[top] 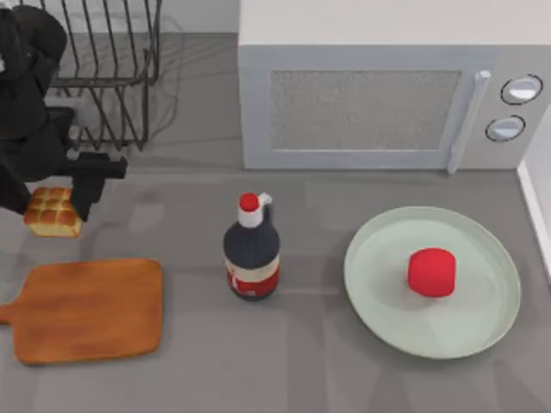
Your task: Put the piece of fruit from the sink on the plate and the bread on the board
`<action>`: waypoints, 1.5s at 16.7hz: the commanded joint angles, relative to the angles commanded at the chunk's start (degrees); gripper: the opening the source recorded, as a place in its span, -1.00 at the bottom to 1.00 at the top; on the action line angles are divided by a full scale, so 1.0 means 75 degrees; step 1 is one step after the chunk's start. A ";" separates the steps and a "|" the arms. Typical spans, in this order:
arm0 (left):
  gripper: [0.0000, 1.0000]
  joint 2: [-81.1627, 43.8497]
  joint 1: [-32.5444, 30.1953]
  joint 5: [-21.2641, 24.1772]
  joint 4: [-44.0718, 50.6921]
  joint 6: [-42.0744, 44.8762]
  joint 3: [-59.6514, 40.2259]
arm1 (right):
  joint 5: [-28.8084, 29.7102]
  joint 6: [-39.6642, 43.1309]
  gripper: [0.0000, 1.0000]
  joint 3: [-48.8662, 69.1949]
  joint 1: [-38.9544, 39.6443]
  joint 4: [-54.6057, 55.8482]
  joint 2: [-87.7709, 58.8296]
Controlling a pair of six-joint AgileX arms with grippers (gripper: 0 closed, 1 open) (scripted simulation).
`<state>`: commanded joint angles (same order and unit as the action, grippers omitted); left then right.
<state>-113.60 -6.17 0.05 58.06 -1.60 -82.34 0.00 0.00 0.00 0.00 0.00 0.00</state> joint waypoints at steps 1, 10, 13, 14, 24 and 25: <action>-1.00 0.0114 0.0002 -0.0002 0.0370 -0.0009 -0.0219 | 0.0000 0.0000 1.00 0.0000 0.0000 0.0000 0.0000; -1.00 0.0465 0.0008 -0.0009 0.1135 -0.0017 -0.0743 | 0.0000 0.0000 1.00 0.0000 0.0000 0.0000 0.0000; -1.00 0.0867 -0.0124 -0.0014 0.0881 -0.0198 -0.0206 | 0.0000 0.0000 1.00 0.0000 0.0000 0.0000 0.0000; -1.00 0.1072 -0.0183 -0.0017 0.0754 -0.0300 0.0127 | 0.0000 0.0000 1.00 0.0000 0.0000 0.0000 0.0000; -1.00 0.2544 -0.0687 -0.0047 -0.0163 -0.1089 0.2672 | 0.0000 0.0000 1.00 0.0000 0.0000 0.0000 0.0000; -1.00 0.2544 -0.0687 -0.0047 -0.0163 -0.1089 0.2672 | 0.0000 0.0000 1.00 0.0000 0.0000 0.0000 0.0000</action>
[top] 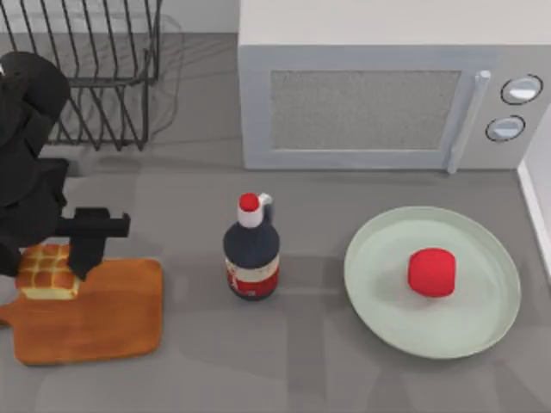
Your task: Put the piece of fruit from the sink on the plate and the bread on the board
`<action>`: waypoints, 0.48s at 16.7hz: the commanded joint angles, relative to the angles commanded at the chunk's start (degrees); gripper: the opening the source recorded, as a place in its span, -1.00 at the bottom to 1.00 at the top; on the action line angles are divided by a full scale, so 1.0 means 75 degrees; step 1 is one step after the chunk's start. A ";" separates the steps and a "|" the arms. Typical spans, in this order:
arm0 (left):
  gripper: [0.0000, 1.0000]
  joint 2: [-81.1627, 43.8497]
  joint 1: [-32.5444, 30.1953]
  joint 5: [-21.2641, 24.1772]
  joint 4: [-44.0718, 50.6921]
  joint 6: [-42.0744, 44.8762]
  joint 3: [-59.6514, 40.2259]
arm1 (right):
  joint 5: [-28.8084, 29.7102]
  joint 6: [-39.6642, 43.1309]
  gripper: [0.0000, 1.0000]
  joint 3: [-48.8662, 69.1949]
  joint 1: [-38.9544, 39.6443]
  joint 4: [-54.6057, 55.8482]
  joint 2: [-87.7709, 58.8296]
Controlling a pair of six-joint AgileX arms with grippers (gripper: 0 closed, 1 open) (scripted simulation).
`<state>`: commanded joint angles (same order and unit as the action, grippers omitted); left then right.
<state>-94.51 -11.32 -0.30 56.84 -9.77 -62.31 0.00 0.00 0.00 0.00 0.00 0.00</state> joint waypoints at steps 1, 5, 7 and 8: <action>-1.00 -0.0037 0.0040 -0.0001 0.0023 0.0024 -0.0017 | 0.0000 0.0000 1.00 0.0000 0.0000 0.0000 0.0000; -1.00 -0.0061 0.0038 -0.0001 -0.0141 0.0025 0.0058 | 0.0000 0.0000 1.00 0.0000 0.0000 0.0000 0.0000; -1.00 -0.0091 0.0035 -0.0001 -0.0335 0.0026 0.0148 | 0.0000 0.0000 1.00 0.0000 0.0000 0.0000 0.0000; -1.00 -0.0110 0.0033 0.0000 -0.0449 0.0027 0.0201 | 0.0000 0.0000 1.00 0.0000 0.0000 0.0000 0.0000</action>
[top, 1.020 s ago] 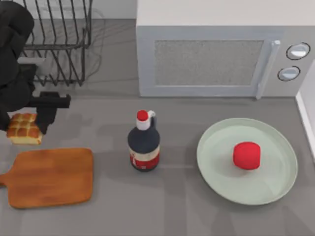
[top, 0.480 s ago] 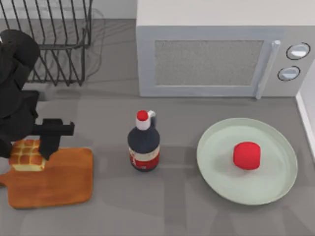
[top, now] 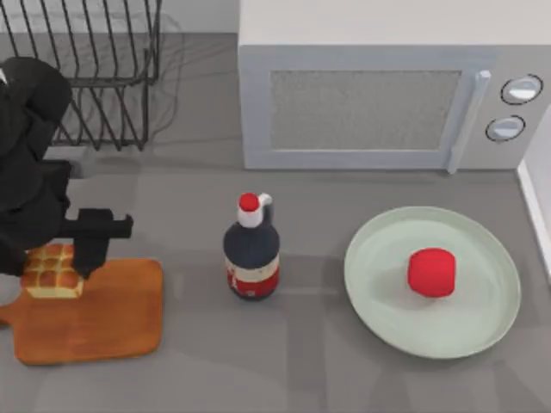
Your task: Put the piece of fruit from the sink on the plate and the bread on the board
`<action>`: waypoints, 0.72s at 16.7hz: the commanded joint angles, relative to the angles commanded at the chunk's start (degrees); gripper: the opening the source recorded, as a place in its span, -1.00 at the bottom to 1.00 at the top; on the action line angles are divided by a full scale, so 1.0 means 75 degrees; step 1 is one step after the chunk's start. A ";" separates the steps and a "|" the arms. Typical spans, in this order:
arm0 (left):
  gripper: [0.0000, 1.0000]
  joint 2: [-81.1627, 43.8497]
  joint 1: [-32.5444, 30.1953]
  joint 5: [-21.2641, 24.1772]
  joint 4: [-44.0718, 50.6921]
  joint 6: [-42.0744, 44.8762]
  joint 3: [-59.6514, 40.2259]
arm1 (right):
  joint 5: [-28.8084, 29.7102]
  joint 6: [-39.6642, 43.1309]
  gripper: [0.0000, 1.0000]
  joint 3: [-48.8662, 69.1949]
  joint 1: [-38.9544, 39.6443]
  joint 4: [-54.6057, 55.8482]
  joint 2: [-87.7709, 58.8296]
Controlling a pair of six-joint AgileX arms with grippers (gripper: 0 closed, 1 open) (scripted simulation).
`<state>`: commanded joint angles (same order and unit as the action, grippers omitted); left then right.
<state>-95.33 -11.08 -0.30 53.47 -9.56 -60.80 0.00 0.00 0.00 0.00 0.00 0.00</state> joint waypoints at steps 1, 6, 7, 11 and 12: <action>-1.00 -0.0021 -0.0002 0.0000 -0.0120 0.0001 0.0058 | 0.0000 0.0000 1.00 0.0000 0.0000 0.0000 0.0000; -1.00 -0.0191 -0.0015 0.0001 -0.0708 0.0007 0.0398 | 0.0000 0.0000 1.00 0.0000 0.0000 0.0000 0.0000; -1.00 -0.0239 -0.0015 0.0001 -0.0800 0.0007 0.0470 | 0.0000 0.0000 1.00 0.0000 0.0000 0.0000 0.0000; -1.00 -0.0422 -0.0012 0.0002 -0.0969 0.0002 0.0684 | 0.0000 0.0000 1.00 0.0000 0.0000 0.0000 0.0000; -1.00 -0.0422 -0.0012 0.0002 -0.0969 0.0002 0.0684 | 0.0000 0.0000 1.00 0.0000 0.0000 0.0000 0.0000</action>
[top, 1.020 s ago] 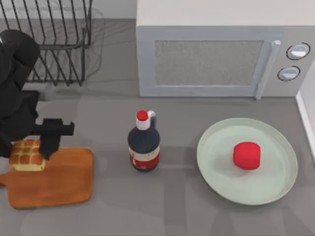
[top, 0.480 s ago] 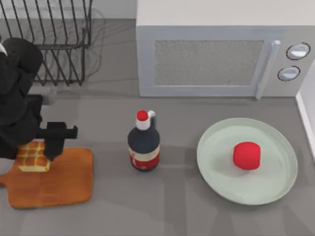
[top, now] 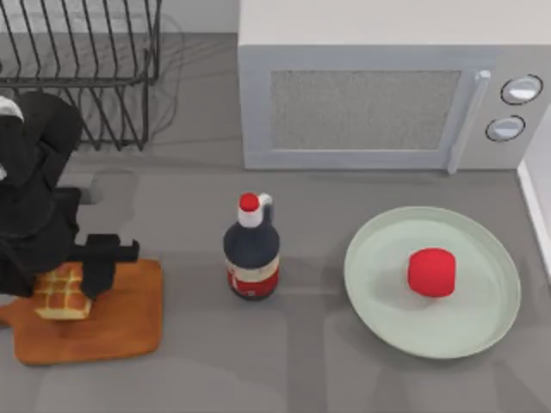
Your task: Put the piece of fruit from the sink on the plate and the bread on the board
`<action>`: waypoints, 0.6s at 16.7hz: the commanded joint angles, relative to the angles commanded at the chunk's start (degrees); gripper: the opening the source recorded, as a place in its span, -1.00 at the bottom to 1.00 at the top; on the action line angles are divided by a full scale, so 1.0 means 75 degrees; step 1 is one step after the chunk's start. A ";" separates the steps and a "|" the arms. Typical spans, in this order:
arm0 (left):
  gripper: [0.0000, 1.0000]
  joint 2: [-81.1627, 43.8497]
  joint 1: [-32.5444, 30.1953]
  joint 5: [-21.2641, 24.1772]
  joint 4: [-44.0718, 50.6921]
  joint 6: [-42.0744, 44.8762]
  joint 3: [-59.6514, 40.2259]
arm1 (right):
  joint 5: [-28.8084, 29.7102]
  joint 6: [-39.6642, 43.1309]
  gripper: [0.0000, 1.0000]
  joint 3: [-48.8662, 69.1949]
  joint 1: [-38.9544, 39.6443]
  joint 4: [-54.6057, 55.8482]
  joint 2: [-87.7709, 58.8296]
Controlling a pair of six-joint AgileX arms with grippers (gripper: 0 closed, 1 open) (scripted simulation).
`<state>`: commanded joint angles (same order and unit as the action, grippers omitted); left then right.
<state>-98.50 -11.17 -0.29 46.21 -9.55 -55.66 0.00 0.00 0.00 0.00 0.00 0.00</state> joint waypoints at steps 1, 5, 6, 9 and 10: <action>-1.00 0.0000 0.0000 0.0000 0.0000 0.0000 0.0000 | 0.0000 0.0000 1.00 0.0000 0.0000 0.0000 0.0000; -0.55 0.0000 0.0000 0.0000 0.0000 0.0000 0.0000 | 0.0000 0.0000 1.00 0.0000 0.0000 0.0000 0.0000; -0.40 0.0000 0.0000 0.0000 0.0000 0.0000 0.0000 | 0.0000 0.0000 1.00 0.0000 0.0000 0.0000 0.0000; 0.06 0.0000 0.0000 0.0000 0.0000 0.0000 0.0000 | 0.0000 0.0000 1.00 0.0000 0.0000 0.0000 0.0000; 0.21 0.0000 0.0000 0.0000 0.0000 0.0000 0.0000 | 0.0000 0.0000 1.00 0.0000 0.0000 0.0000 0.0000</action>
<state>-98.50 -11.17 -0.29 46.21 -9.55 -55.66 0.00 0.00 0.00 0.00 0.00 0.00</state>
